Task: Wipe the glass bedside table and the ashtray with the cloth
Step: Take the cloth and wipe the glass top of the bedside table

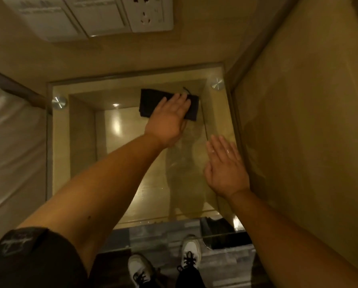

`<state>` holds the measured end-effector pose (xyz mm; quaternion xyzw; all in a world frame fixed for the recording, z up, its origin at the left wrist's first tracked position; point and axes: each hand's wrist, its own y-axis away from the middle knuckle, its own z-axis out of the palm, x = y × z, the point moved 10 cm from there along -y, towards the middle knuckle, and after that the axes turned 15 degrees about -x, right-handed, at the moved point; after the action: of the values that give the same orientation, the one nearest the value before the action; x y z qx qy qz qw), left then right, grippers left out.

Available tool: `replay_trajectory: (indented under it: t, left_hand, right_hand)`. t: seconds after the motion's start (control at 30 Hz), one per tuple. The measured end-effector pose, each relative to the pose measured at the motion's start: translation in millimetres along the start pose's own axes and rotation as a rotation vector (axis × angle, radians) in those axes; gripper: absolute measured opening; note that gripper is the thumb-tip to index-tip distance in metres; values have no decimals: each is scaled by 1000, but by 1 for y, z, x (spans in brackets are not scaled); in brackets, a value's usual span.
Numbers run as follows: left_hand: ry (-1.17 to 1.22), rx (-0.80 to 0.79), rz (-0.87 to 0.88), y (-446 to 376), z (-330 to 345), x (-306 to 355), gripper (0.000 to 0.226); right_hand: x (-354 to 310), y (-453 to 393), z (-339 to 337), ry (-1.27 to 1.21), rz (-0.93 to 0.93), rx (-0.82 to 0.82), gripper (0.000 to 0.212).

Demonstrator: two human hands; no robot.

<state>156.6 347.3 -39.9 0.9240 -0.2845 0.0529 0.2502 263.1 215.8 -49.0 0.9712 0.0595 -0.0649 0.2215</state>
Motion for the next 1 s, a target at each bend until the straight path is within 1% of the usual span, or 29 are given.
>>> replay_trajectory:
  t: [0.2,0.47,0.63,0.7,0.93,1.0]
  left_hand:
    - [1,-60,19,91,58,35,59]
    - [-3,-117,37,198,125,68,60]
    - [15,-137,46,227,145,75,60]
    - [16,-139,42,237,148,78,60]
    - [-9,-127,46,262,160,82,58]
    - [-5,-116,48,266,160,81,58]
  right_hand:
    - [-1,-1,-1,56,21,-49,65]
    - [-6,5,-5,-10,-1,-7,59]
    - [-6,5,-2,-18,33,-48,63]
    - [-9,10,-1,-29,58,-53,60]
    - [-33,51,17,-90,71,-67,56]
    - [-38,61,20,-104,79,-80,60]
